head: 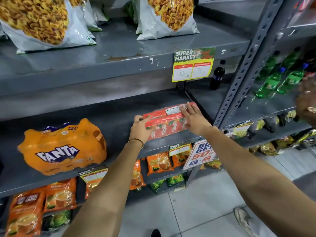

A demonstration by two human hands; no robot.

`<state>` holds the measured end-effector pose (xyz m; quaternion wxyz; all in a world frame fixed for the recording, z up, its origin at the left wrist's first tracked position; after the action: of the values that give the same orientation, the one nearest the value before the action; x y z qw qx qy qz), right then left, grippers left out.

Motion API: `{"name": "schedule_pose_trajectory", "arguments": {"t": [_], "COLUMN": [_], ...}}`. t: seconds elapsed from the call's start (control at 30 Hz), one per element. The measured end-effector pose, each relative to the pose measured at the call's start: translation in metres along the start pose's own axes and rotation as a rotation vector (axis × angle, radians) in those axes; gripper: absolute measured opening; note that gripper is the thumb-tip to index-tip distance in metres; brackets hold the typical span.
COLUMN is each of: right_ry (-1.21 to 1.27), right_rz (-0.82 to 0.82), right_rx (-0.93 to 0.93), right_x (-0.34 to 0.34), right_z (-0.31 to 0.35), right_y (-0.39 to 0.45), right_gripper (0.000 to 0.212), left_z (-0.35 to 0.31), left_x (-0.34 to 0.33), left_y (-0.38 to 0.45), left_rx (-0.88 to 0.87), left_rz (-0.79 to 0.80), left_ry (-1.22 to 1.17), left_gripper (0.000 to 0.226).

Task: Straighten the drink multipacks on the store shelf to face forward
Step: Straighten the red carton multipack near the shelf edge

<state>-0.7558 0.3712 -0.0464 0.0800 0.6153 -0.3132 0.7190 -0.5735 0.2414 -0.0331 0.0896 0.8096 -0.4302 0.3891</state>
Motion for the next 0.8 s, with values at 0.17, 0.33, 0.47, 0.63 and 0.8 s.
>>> {"name": "schedule_pose_trajectory", "arguments": {"t": [0.17, 0.33, 0.47, 0.63, 0.8], "right_ry": [0.083, 0.092, 0.002, -0.061, -0.032], "right_rz": [-0.037, -0.056, -0.122, -0.119, -0.154], "right_rx": [-0.015, 0.011, -0.001, -0.005, 0.006], "right_x": [-0.003, 0.002, 0.01, 0.009, 0.003], "right_z": [-0.018, -0.026, -0.023, -0.022, -0.023], "right_y": [-0.003, -0.005, -0.017, -0.031, -0.045], "right_gripper": [0.077, 0.07, 0.065, 0.062, 0.051], "left_z": [-0.006, -0.002, -0.003, -0.006, -0.01], "left_x": [-0.01, -0.014, -0.013, -0.017, -0.023], "left_y": [-0.004, -0.008, -0.016, -0.03, -0.043], "left_rx": [0.079, 0.124, 0.14, 0.151, 0.144], "left_rz": [-0.051, -0.093, -0.109, -0.1, -0.078], "left_ry": [0.043, -0.083, -0.12, -0.157, -0.142], "left_gripper": [0.06, 0.058, 0.058, 0.058, 0.059]}}
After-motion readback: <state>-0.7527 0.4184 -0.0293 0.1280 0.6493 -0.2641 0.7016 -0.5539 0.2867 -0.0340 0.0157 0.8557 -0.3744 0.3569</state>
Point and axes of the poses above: each hand's wrist, its own y-axis towards the middle knuckle, its own x-axis out of the back of the hand, z = x × y, the point moved 8 cm from there along y, towards the middle knuckle, and after that the axes turned 14 degrees about z, right-handed, at the moved point
